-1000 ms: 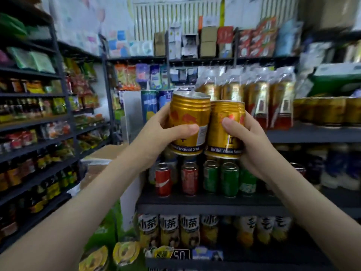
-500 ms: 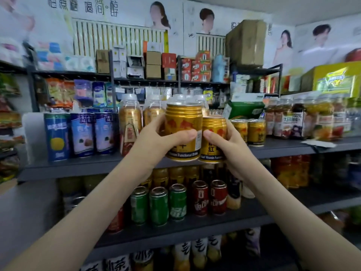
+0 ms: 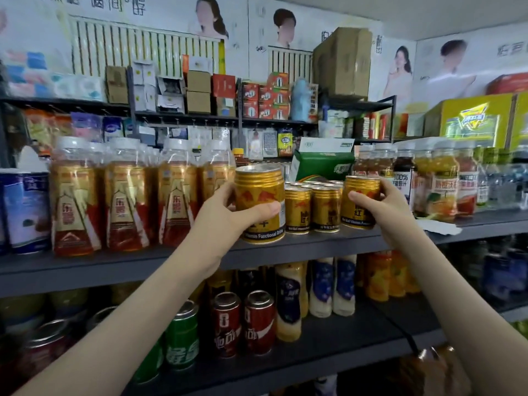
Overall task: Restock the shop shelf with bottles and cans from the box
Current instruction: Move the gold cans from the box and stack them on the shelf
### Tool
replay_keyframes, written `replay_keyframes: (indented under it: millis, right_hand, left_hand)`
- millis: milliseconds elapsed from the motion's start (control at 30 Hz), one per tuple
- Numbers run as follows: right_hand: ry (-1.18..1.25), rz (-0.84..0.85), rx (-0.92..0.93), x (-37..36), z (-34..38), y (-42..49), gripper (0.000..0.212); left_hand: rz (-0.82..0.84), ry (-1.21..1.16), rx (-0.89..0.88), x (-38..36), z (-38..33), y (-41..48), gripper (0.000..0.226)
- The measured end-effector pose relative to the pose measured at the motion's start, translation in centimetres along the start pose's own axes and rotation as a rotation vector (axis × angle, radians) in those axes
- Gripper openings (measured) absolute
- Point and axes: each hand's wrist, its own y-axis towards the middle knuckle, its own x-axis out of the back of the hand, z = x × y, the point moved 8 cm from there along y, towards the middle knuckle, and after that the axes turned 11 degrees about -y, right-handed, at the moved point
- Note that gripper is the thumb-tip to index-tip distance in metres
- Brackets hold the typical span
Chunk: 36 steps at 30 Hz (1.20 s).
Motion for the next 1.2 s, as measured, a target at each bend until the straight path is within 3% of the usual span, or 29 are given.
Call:
replay_keyframes:
  millis: [133,367,500,667,733,833,867,933,1033,1200]
  right_hand:
    - [-0.114,0.014,-0.047,0.3,-3.1,2.1,0.054]
    - [-0.189,0.087,-0.091,-0.7,-4.9,4.0,0.064]
    - [-0.245,0.141,-0.087,-1.2,-5.1,4.5,0.061]
    - [-0.383,0.155,-0.098,-1.5,-5.5,4.9,0.092]
    - [-0.491,0.067,-0.035,-1.3,-4.5,4.8,0.102]
    - [-0.454,-0.225,0.217,-1.1,0.9,1.5,0.082]
    - [-0.39,-0.233,0.304,-1.8,2.9,0.0,0.074]
    - [-0.251,-0.041,0.369,-4.7,5.5,-2.4,0.066]
    - [0.02,0.254,0.217,-7.8,5.7,-3.8,0.052]
    - [0.127,0.336,0.119,-8.3,5.2,-4.3,0.057]
  left_hand:
    - [0.023,0.043,0.027,-1.5,1.1,1.5,0.072]
    - [0.031,0.062,0.041,-2.6,1.4,3.4,0.045]
    - [0.043,0.024,0.044,-3.0,2.1,4.3,0.047]
    - [0.054,0.048,0.061,-4.0,3.2,4.9,0.042]
    - [0.049,0.078,0.065,-4.1,3.5,5.1,0.043]
    - [0.038,0.162,0.035,-4.1,3.5,5.1,0.05]
    - [0.034,0.195,0.02,-4.3,3.4,4.9,0.054]
    - [0.03,0.251,-0.023,-4.5,3.0,4.8,0.059]
    - [0.038,0.304,-0.081,-4.9,2.3,4.6,0.061]
    - [0.074,0.405,-0.128,-5.4,1.6,4.3,0.046]
